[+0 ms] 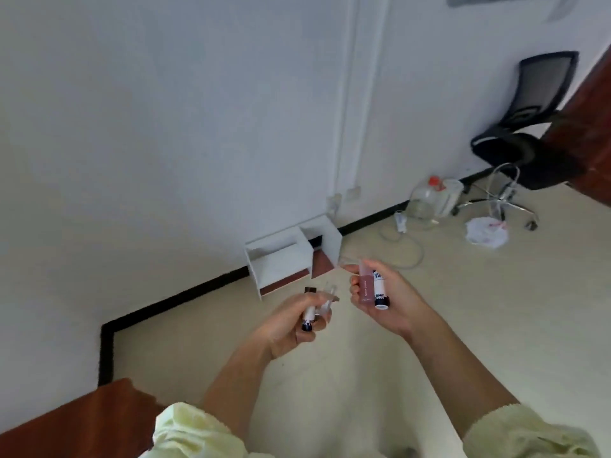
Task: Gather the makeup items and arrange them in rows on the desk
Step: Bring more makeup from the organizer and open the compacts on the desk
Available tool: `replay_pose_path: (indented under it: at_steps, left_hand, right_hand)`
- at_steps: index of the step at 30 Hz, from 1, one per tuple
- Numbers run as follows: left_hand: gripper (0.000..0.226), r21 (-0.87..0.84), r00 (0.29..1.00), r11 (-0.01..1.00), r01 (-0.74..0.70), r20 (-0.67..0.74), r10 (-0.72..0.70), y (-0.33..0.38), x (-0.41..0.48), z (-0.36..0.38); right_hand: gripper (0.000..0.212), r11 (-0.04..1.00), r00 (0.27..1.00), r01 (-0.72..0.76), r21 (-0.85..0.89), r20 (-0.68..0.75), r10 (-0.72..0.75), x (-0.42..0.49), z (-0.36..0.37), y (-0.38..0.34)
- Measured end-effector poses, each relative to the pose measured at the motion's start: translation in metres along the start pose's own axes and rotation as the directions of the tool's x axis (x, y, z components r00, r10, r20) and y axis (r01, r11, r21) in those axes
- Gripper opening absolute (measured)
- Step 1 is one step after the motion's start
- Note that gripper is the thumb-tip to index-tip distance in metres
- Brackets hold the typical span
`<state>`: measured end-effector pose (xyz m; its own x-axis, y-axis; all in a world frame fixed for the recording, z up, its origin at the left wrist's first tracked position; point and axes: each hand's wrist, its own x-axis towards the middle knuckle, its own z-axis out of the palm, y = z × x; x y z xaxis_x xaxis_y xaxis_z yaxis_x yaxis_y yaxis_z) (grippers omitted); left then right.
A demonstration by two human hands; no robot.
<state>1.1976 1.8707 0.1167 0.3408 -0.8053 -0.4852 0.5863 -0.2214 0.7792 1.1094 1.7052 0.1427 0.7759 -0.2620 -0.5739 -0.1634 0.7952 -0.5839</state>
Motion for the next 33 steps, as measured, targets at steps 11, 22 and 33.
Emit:
replay_pose_path:
  at_steps: [11, 22, 33]
  left_hand:
    - [0.034, 0.270, 0.970, 0.959, 0.081, 0.200, -0.138, -0.033, 0.179, 0.311]
    - [0.032, 0.287, 0.851, 0.943, 0.169, 0.441, -0.287, -0.102, 0.305, 0.603]
    - [0.036, 0.503, 0.741, 0.863, 0.035, 0.567, -0.360, -0.130, 0.468, 0.857]
  right_hand:
    - [0.037, 0.941, 0.886, 0.307, 0.145, -0.404, -0.226, -0.138, -0.293, -0.149]
    - [0.035, 0.812, 0.659, 0.557, 0.173, -0.687, -0.306, -0.286, -0.527, -0.252]
    - [0.033, 0.756, 0.498, 0.635, 0.162, -0.833, -0.239, -0.345, -0.753, -0.389]
